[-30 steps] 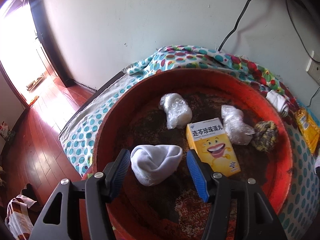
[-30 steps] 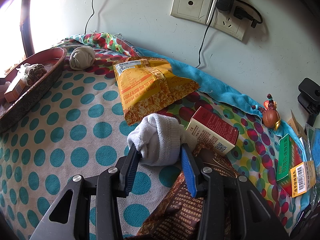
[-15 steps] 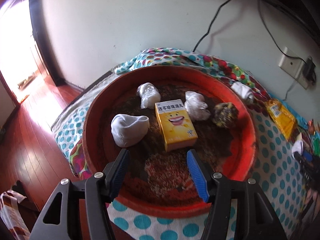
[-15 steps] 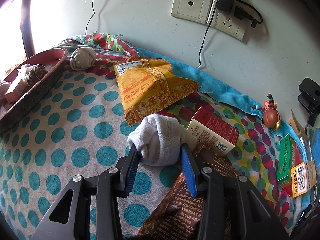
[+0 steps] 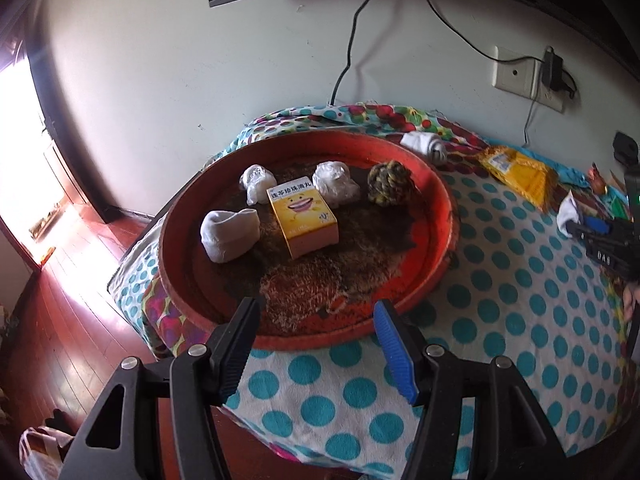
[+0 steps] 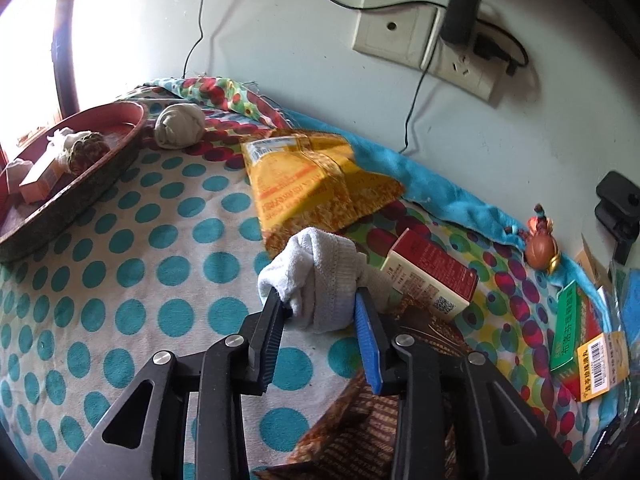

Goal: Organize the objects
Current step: 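Carry the white sock into the red tray and open the right tool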

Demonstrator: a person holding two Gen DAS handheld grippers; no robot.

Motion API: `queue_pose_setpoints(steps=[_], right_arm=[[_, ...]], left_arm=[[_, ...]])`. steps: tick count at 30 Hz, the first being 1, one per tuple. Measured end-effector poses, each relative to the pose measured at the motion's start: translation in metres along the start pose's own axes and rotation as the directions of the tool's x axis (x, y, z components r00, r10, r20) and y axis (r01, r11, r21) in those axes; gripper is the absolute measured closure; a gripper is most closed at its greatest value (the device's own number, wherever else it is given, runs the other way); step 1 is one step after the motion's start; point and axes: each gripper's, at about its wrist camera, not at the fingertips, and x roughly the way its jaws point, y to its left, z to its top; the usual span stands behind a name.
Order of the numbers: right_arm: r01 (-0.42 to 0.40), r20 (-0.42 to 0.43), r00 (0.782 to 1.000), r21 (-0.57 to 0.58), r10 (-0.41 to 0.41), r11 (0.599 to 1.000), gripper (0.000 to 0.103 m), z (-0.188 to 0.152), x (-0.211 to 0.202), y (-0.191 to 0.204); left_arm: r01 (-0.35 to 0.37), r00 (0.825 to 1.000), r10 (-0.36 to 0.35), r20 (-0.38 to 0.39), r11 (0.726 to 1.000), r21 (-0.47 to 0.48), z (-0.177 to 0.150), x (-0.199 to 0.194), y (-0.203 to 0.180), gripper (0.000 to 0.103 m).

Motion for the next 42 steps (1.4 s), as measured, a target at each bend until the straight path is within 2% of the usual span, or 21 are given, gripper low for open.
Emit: queue_pose_setpoints(steps=[3, 10, 15, 22, 26, 31, 37, 42], right_arm=[[0.016, 0.006, 1.0, -0.029, -0.016, 0.999, 0.071, 0.005, -0.006, 0.003], [-0.059, 0.037, 0.997, -0.043, 0.06, 0.997, 0.071, 0.041, -0.029, 0.021], [-0.145, 0.046, 0.988, -0.081, 0.149, 0.986, 0.07, 0.071, -0.036, 0.059], [-0.242, 0.019, 0.968, -0.18, 0.249, 0.953, 0.07, 0.098, -0.029, 0.13], [-0.275, -0.019, 0.96, -0.237, 0.278, 0.932, 0.07, 0.103, -0.023, 0.165], [-0.278, -0.063, 0.961, -0.283, 0.271, 0.918, 0.07, 0.1, -0.015, 0.193], [-0.294, -0.085, 0.956, -0.286, 0.282, 0.912, 0.068, 0.099, -0.005, 0.194], [-0.295, -0.083, 0.955, -0.304, 0.284, 0.906, 0.059, 0.092, -0.01, 0.185]], left_arm=[[-0.014, 1.0, 0.014, 0.013, 0.999, 0.047, -0.01, -0.006, -0.003, 0.042], [0.004, 1.0, -0.005, 0.017, 0.998, 0.065, -0.021, -0.011, 0.004, 0.042], [0.037, 0.999, -0.038, 0.015, 0.999, 0.029, -0.027, -0.016, 0.018, 0.042], [0.023, 1.0, -0.023, 0.018, 0.999, -0.026, -0.036, -0.024, 0.049, 0.042], [0.013, 1.0, -0.013, 0.005, 0.999, -0.053, -0.041, -0.023, 0.063, 0.042], [0.01, 1.0, -0.01, -0.008, 0.996, -0.087, -0.046, -0.02, 0.078, 0.042], [0.011, 1.0, -0.012, -0.018, 0.995, -0.098, -0.046, -0.016, 0.082, 0.042], [0.021, 0.999, -0.024, -0.04, 0.995, -0.094, -0.047, -0.01, 0.08, 0.042]])
